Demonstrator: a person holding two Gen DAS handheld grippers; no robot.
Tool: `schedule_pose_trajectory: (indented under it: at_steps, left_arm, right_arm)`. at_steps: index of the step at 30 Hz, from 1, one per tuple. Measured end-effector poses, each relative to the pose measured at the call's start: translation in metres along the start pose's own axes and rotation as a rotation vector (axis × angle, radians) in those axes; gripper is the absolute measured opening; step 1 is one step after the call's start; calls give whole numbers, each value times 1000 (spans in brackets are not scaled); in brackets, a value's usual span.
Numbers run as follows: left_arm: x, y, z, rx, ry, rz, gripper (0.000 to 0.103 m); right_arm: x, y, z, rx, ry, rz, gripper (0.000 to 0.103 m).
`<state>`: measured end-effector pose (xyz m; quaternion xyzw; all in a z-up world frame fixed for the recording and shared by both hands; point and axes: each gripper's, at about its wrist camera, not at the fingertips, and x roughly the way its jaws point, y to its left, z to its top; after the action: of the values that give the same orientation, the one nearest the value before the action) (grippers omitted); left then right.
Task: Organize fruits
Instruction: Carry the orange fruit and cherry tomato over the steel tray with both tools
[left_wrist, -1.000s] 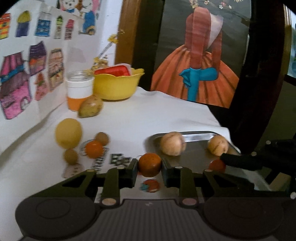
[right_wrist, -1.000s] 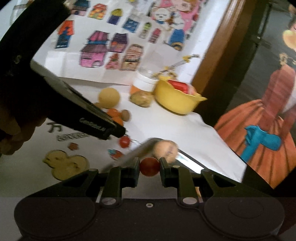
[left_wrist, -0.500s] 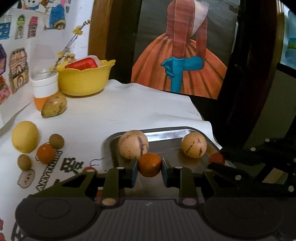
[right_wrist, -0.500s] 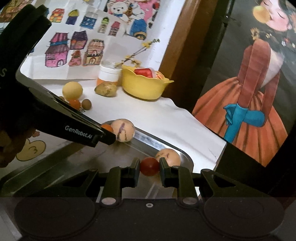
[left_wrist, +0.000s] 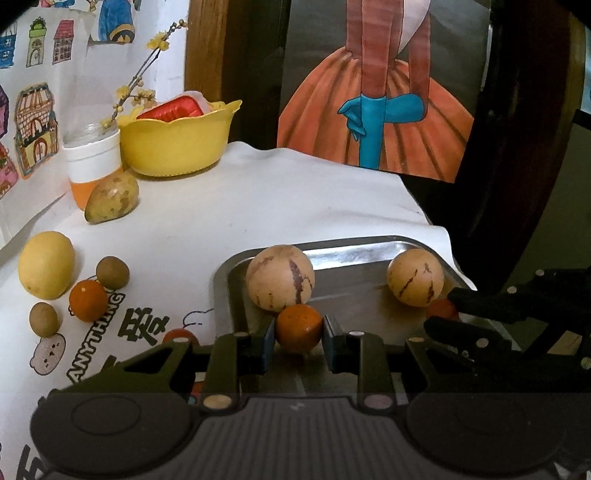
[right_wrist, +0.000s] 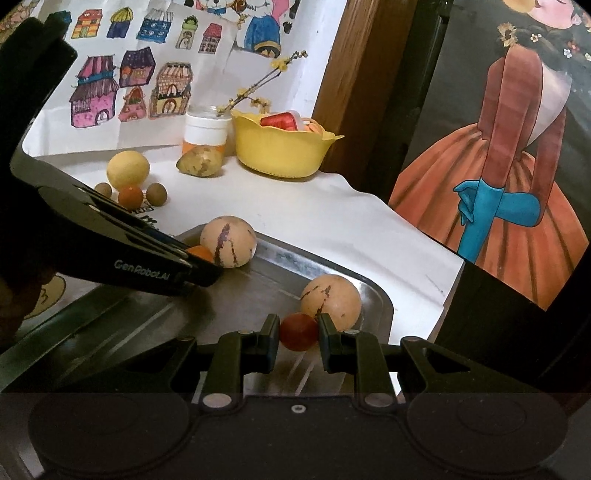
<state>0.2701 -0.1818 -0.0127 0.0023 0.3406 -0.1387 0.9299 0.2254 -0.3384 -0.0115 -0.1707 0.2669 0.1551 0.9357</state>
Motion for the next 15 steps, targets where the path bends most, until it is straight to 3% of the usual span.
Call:
schedule_pose_trajectory:
  at_steps: [15]
  left_arm:
    - [6, 3, 1, -8, 22, 1, 31]
  right_arm:
    - [10, 0, 3, -5, 55, 7, 25]
